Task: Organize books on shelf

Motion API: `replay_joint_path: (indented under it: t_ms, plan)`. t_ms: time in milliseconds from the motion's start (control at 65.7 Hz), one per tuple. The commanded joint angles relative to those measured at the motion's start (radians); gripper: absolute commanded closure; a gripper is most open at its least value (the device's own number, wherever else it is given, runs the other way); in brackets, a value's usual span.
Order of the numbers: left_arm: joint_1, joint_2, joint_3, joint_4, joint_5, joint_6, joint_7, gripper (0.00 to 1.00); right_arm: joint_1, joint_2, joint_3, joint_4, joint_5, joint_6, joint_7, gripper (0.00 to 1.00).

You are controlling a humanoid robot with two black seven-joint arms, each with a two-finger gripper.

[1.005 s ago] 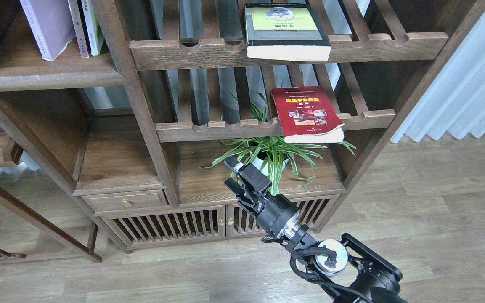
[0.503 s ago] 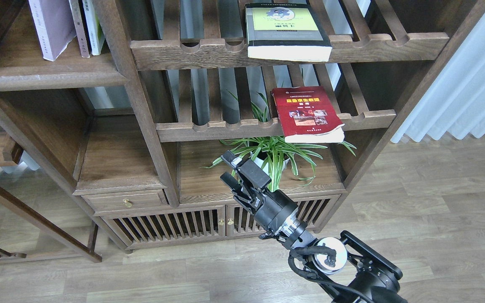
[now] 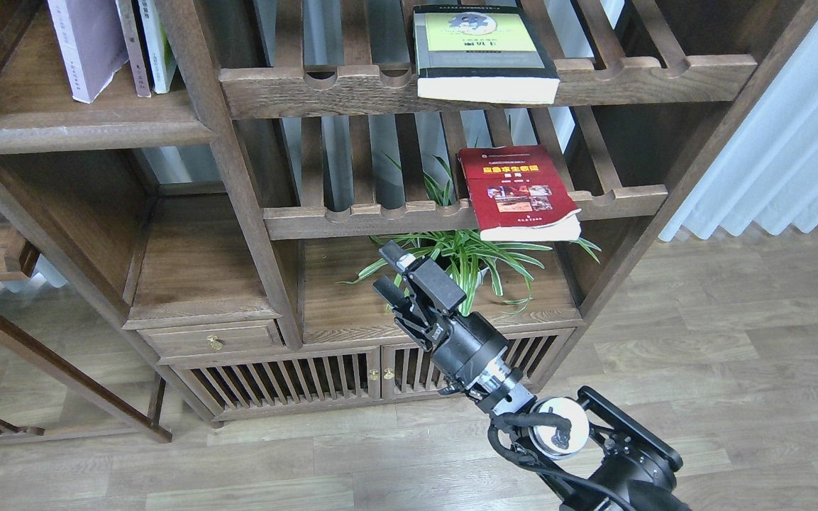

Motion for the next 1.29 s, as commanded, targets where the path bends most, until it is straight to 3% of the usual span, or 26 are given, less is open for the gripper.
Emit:
replay_joint_path:
  t_ms: [0,244,396,548,701,761,777,792,944,1279]
  plan:
    - [0.074,-0.028,-0.024,-0.046,-0.001,0.0,-0.002,0.01,0.002,0.0,0.0,0.0,-0.001,0.0,0.0,0.02]
    - [0.129,-0.112,-0.013,-0.13,0.001,0.0,0.009,0.01,0.002,0.0,0.0,-0.001,-0.001,0.0,0.0,0.02]
    - [0.174,-0.146,-0.006,-0.164,0.001,0.0,0.041,0.01,0.003,0.0,0.0,0.0,-0.001,0.0,0.0,0.02]
    - [0.232,-0.198,-0.006,-0.173,0.002,0.0,0.127,0.01,0.003,0.0,0.004,-0.001,-0.001,-0.001,0.0,0.02]
    - [0.303,-0.269,-0.003,-0.173,0.011,0.0,0.162,0.01,0.006,0.0,0.006,-0.001,-0.001,-0.001,0.0,0.02]
    - [0.313,-0.298,0.0,-0.173,0.014,0.0,0.196,0.02,0.006,0.0,0.006,-0.001,-0.001,0.0,0.0,0.02]
    - [0.327,-0.327,0.007,-0.173,0.014,0.0,0.248,0.02,0.008,0.0,0.005,-0.001,-0.001,0.0,0.0,0.02]
    - [0.332,-0.333,0.01,-0.173,0.016,0.0,0.259,0.02,0.008,0.0,0.004,-0.001,-0.001,0.0,0.0,0.02]
    - [0.399,-0.408,0.036,-0.173,0.017,0.0,0.339,0.03,0.009,0.0,0.004,0.0,-0.001,0.0,0.0,0.02]
    - [0.571,-0.435,0.099,-0.173,0.02,0.0,0.357,0.03,0.009,0.0,0.008,0.0,0.002,-0.003,0.0,0.02]
